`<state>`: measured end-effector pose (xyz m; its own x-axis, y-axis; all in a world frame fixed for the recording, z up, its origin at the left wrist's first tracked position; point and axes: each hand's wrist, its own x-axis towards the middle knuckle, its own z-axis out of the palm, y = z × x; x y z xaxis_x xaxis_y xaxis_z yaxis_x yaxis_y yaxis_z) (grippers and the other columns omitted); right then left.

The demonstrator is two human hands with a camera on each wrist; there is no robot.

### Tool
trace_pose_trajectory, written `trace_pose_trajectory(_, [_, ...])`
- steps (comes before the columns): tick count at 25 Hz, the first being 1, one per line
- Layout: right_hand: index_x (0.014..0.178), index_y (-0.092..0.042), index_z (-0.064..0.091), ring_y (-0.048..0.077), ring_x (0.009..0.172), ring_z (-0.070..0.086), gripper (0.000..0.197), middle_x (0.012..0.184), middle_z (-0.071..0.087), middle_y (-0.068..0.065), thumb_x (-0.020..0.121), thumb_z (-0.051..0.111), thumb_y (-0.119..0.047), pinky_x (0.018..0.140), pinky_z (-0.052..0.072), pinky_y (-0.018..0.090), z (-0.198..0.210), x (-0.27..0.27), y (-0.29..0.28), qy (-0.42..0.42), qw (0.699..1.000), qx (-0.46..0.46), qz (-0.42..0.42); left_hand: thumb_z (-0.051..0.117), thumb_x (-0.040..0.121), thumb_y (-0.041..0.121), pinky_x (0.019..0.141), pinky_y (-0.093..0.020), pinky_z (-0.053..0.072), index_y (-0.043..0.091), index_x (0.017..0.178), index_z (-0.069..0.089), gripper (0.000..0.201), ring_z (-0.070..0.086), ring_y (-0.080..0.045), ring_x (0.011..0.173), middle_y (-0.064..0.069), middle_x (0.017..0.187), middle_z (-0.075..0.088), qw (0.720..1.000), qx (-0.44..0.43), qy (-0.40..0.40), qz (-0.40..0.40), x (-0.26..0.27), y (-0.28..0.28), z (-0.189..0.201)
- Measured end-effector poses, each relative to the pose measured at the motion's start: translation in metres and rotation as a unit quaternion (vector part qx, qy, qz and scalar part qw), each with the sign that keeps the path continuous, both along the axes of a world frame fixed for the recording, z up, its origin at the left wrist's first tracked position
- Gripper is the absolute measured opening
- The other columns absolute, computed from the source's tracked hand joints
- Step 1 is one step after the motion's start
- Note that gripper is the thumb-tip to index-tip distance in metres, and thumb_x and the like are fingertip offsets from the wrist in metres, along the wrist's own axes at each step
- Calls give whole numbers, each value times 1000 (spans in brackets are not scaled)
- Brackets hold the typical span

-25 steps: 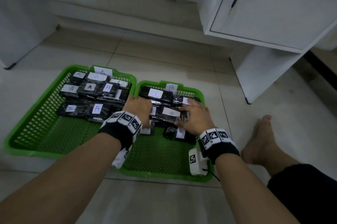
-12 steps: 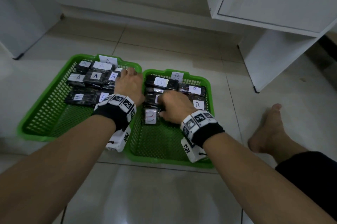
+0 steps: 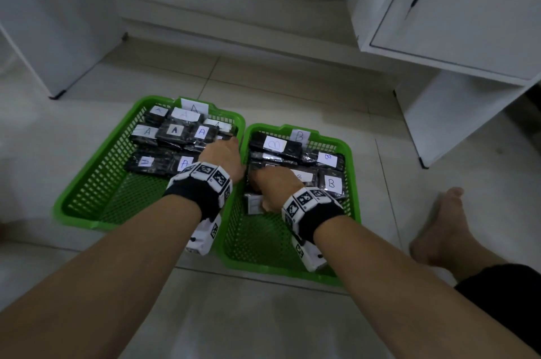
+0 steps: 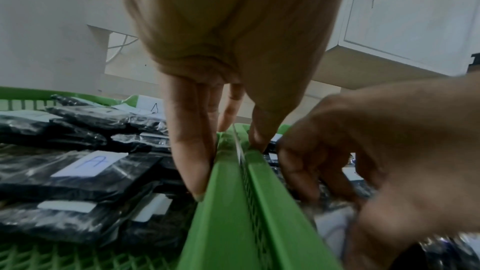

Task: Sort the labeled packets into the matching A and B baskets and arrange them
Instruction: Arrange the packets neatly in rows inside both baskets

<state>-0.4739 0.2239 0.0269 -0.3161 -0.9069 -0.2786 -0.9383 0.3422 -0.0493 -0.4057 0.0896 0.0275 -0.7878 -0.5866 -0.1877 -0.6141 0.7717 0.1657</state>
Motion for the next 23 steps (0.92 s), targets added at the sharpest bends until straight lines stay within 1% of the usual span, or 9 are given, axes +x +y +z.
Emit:
trace_pose_trajectory(3, [101,-20,65,25,92,66,37,100,70,3,72,87,-25,77,53,34,9,-13,4,-80,990,-85,-79,57,95,25,76,-38,50,6,121,51,32,63,-36,106,-18,116,64,1000,-17,18,-10,0,2,-3])
trace_pose_trajectory(5, [102,-21,66,23,94,65,31,102,71,1,78,83,-30,76,48,32,13,-27,3,-85,980,-133,-124,56,97,24,76,-38,50,6,120,53,29,63,-36,106,-18,115,65,1000,-18,21,-12,1,3,-1])
trace_pose_trajectory(7, [104,-22,67,25,98,65,26,104,72,2,82,79,-30,80,51,34,13,-39,2,-79,972,-152,-159,59,96,26,73,-36,47,7,120,53,32,63,-35,106,-18,115,64,1000,-6,21,-8,2,3,3])
trace_pose_trajectory(9, [107,-20,69,27,103,64,25,109,70,5,86,77,-30,85,53,38,8,-44,-1,-52,972,-150,-173,59,96,27,71,-34,45,6,121,52,33,63,-34,106,-18,114,64,1000,-9,20,-9,4,4,5])
trace_pose_trajectory(11, [106,-15,73,30,105,61,20,111,64,9,89,73,-26,84,54,39,3,-40,-6,20,980,-121,-154,53,99,22,71,-36,47,5,122,52,28,63,-35,105,-18,114,64,1000,-20,17,-10,5,6,5])
trace_pose_trajectory(14, [89,-12,70,29,90,62,12,97,61,8,83,69,-23,74,51,35,5,-32,-11,56,984,-107,-135,48,101,19,76,-39,51,5,122,51,26,63,-36,105,-18,115,64,999,-32,20,-7,5,10,2])
trace_pose_trajectory(17, [84,-16,61,24,80,55,26,89,60,4,72,79,-30,73,51,33,6,-29,-9,22,987,-71,-141,46,102,20,80,-40,52,5,127,48,29,62,-35,109,-18,118,63,999,-29,11,-9,3,12,0])
trace_pose_trajectory(20, [88,-16,60,29,88,64,34,98,65,8,73,85,-33,76,53,35,0,-31,-10,15,986,-90,-142,47,101,19,81,-39,52,6,129,47,31,62,-35,109,-18,118,63,1000,-24,9,-3,2,13,1])
trace_pose_trajectory(23, [100,-12,64,33,98,65,40,109,64,11,74,87,-32,81,53,38,-4,-30,-13,24,986,-93,-135,48,100,17,78,-38,52,6,128,48,30,63,-34,108,-18,117,64,1000,-20,13,4,2,15,4])
